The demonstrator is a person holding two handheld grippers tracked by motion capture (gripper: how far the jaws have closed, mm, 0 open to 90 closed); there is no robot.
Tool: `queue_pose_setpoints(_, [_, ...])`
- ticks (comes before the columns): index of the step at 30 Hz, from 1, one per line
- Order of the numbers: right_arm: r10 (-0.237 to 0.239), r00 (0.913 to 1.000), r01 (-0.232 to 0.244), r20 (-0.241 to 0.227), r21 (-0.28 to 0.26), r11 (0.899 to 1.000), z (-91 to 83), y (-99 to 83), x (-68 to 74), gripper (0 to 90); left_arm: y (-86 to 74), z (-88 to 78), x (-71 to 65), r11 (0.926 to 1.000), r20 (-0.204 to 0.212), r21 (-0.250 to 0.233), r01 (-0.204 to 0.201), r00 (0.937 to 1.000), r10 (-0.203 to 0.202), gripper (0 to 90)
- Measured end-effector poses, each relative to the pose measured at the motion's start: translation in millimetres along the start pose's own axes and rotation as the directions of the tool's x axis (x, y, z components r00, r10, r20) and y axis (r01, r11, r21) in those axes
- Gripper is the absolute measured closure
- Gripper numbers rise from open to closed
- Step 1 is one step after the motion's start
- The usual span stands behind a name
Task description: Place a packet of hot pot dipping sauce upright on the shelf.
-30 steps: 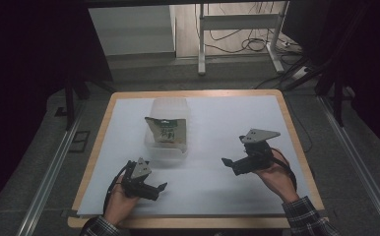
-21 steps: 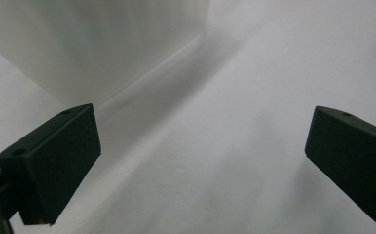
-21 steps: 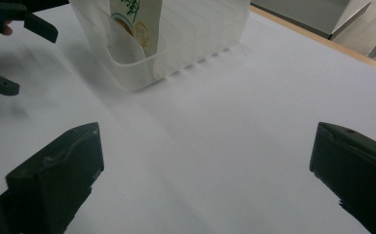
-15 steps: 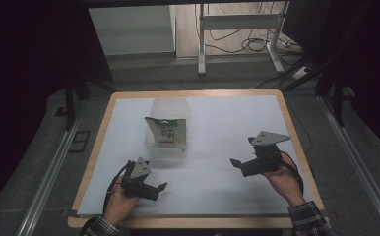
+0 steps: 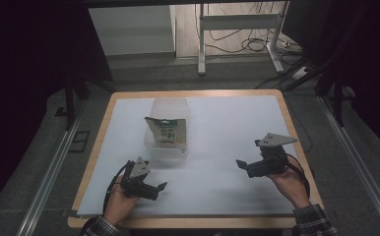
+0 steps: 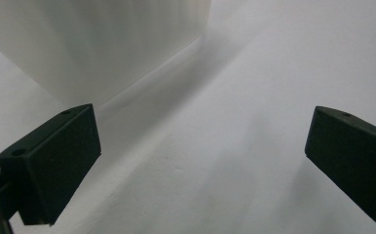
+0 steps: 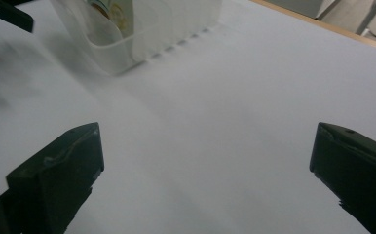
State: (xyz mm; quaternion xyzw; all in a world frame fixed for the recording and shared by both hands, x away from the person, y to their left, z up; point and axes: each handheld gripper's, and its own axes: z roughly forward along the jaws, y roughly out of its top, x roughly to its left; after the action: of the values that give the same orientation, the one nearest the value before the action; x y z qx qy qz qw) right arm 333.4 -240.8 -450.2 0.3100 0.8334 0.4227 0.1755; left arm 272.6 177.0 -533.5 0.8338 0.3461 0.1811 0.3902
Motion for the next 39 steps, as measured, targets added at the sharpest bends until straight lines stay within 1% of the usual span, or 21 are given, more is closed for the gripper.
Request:
queue_pose_setpoints(5, [0.004,0.9998,-0.004,0.019,0.015,1.000,-3.1,-6.8,-4.0,0.0,0.0,-0.1,-0.1,1.0000,-0.003,0.003,-0.003,1.0000,0.003,0.0])
queue_pose_setpoints(10, [0.011,0.9994,-0.012,0.032,0.013,1.000,-5.6,-12.3,-5.8,0.0,0.1,0.2,-0.5,1.0000,-0.004,0.006,-0.007,1.0000,0.007,0.0])
queue_pose_setpoints(15, [0.031,0.9982,-0.031,0.051,0.007,0.999,-10.5,-19.9,-7.6,0.0,0.1,0.3,-0.5,1.0000,-0.004,0.007,-0.007,1.0000,0.007,0.0])
queue_pose_setpoints(17, [0.034,0.9982,-0.034,0.051,0.008,0.999,-11.3,-20.5,-7.8,0.0,0.1,0.3,-0.5,0.9999,-0.004,0.007,-0.008,1.0000,0.008,0.0])
queue_pose_setpoints(24, [0.044,0.9974,-0.045,0.058,0.025,0.999,-15.2,-29.7,-9.6,0.0,0.0,0.4,-0.6,1.0000,-0.004,0.008,-0.006,1.0000,0.006,0.0])
queue_pose_setpoints(30, [0.054,0.9956,-0.057,0.077,0.045,0.997,-18.2,-40.4,-13.6,0.0,0.1,0.7,-0.7,0.9999,-0.004,0.012,-0.010,0.9999,0.010,0.0])
queue_pose_setpoints(35, [0.062,0.9944,-0.067,0.086,0.049,0.997,-18.6,-45.8,-16.0,0.0,0.0,0.8,-0.5,0.9999,-0.005,0.013,-0.012,0.9999,0.012,0.0])
queue_pose_setpoints(37, [0.065,0.9929,-0.071,0.100,0.058,0.996,-19.1,-50.0,-18.1,0.0,0.0,0.9,-0.6,0.9998,-0.005,0.014,-0.013,0.9999,0.013,0.0])
queue_pose_setpoints(39, [0.067,0.9923,-0.074,0.104,0.060,0.996,-19.1,-51.1,-18.5,0.0,0.0,0.9,-0.7,0.9998,-0.005,0.014,-0.013,0.9999,0.013,0.0])
